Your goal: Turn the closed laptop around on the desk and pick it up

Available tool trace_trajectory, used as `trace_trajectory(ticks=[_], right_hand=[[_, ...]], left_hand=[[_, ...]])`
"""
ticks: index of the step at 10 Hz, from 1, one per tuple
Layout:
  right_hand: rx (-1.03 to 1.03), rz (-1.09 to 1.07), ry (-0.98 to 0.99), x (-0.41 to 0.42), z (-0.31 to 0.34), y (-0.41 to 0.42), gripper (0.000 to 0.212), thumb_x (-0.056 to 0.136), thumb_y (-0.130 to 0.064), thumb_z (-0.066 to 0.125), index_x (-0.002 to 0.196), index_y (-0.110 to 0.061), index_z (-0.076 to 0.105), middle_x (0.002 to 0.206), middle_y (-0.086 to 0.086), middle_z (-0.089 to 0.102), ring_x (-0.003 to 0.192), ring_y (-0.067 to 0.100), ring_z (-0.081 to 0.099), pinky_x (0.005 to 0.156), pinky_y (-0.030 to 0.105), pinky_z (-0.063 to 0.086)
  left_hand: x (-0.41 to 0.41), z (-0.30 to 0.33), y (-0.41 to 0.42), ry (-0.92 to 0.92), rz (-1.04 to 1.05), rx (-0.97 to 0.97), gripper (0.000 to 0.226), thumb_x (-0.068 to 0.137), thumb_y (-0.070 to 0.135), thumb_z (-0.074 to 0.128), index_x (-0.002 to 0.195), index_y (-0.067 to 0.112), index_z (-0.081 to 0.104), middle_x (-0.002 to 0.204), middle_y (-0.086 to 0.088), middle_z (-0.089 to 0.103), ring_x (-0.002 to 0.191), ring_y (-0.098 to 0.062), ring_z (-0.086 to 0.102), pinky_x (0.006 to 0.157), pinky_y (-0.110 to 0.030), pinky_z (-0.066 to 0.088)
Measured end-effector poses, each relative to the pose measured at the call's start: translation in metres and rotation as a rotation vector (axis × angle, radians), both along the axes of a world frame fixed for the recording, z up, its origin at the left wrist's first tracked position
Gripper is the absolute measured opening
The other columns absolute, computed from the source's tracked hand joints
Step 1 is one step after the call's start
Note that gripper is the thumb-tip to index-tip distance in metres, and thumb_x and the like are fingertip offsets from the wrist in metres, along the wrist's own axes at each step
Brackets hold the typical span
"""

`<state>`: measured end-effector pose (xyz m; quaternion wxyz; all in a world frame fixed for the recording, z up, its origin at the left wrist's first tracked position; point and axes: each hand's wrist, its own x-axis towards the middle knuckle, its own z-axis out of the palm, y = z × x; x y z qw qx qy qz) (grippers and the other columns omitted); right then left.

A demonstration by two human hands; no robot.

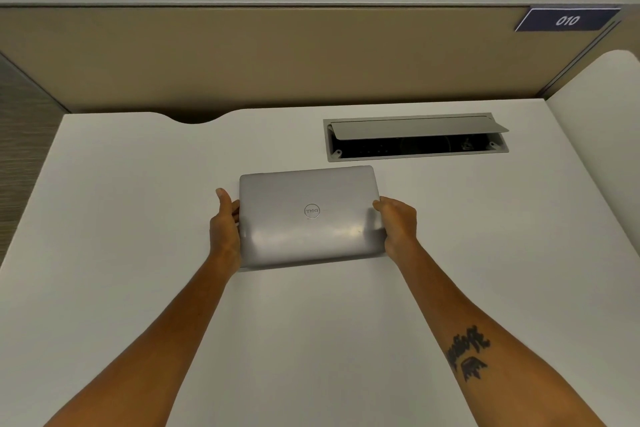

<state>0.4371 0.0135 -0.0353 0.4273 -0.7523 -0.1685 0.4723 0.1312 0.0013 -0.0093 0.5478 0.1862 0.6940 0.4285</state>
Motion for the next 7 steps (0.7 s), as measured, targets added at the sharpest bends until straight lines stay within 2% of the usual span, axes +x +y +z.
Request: trace_trajectory(ticks=[1, 2, 3, 4, 5, 6, 7], right_hand=[[-0.004, 0.000, -0.006, 0.000, 0.000, -0.001, 0.020, 0.095, -0.011, 0.076, 0.079, -0.023, 0.076, 0.093, -0.003, 0.074, 0.101, 0.026, 0.065, 0.089, 0.036, 0.050], [0.013, 0.003, -0.012, -0.001, -0.001, -0.002, 0.022, 0.096, -0.012, 0.076, 0.077, -0.024, 0.075, 0.091, -0.004, 0.073, 0.099, 0.025, 0.064, 0.088, 0.036, 0.050], [0.032, 0.063, -0.059, 0.000, -0.002, -0.004, 0.015, 0.098, -0.013, 0.073, 0.085, -0.020, 0.077, 0.094, -0.005, 0.074, 0.101, 0.026, 0.066, 0.092, 0.037, 0.054], [0.049, 0.200, -0.186, 0.000, 0.001, -0.012, 0.014, 0.100, -0.013, 0.068, 0.107, -0.005, 0.078, 0.100, 0.001, 0.075, 0.097, 0.023, 0.068, 0.077, 0.025, 0.053], [0.071, 0.298, -0.290, 0.000, 0.006, -0.018, 0.018, 0.101, -0.014, 0.065, 0.111, -0.007, 0.078, 0.104, 0.004, 0.077, 0.089, 0.012, 0.068, 0.069, 0.020, 0.050], [0.044, 0.397, -0.379, 0.003, 0.002, -0.021, 0.022, 0.100, -0.023, 0.070, 0.113, -0.008, 0.077, 0.114, 0.012, 0.074, 0.096, 0.022, 0.071, 0.076, 0.024, 0.056], [0.005, 0.447, -0.457, 0.003, -0.007, -0.026, 0.044, 0.096, -0.042, 0.072, 0.123, -0.008, 0.073, 0.128, 0.017, 0.066, 0.114, 0.033, 0.069, 0.096, 0.038, 0.060]], left_hand=[[0.001, 0.001, -0.001, -0.012, -0.004, 0.004, 0.061, 0.106, 0.071, 0.028, 0.098, 0.030, 0.072, 0.100, 0.006, 0.073, 0.090, -0.015, 0.068, 0.077, -0.031, 0.051], [-0.001, 0.001, -0.001, -0.010, -0.005, 0.011, 0.059, 0.105, 0.072, 0.030, 0.095, 0.032, 0.073, 0.090, 0.010, 0.078, 0.090, -0.015, 0.069, 0.076, -0.030, 0.052], [-0.001, 0.000, -0.002, 0.011, -0.034, -0.002, 0.059, 0.106, 0.070, 0.031, 0.092, 0.032, 0.073, 0.072, 0.017, 0.080, 0.088, -0.015, 0.069, 0.084, -0.036, 0.056], [-0.006, -0.003, -0.005, 0.065, -0.123, 0.023, 0.055, 0.107, 0.067, 0.035, 0.096, 0.030, 0.073, 0.097, 0.003, 0.078, 0.099, -0.025, 0.071, 0.104, -0.050, 0.056], [-0.011, -0.011, -0.010, 0.191, -0.233, 0.124, 0.069, 0.097, 0.080, 0.041, 0.094, 0.018, 0.070, 0.099, -0.009, 0.074, 0.095, -0.028, 0.068, 0.093, -0.050, 0.057], [-0.014, -0.019, -0.018, 0.423, -0.354, 0.176, 0.098, 0.085, 0.093, 0.043, 0.099, -0.002, 0.064, 0.097, -0.027, 0.072, 0.086, -0.030, 0.067, 0.080, -0.044, 0.055], [-0.015, -0.024, -0.036, 0.669, -0.446, 0.174, 0.094, 0.090, 0.083, 0.044, 0.139, 0.005, 0.064, 0.133, -0.019, 0.070, 0.124, -0.040, 0.067, 0.105, -0.057, 0.056]])
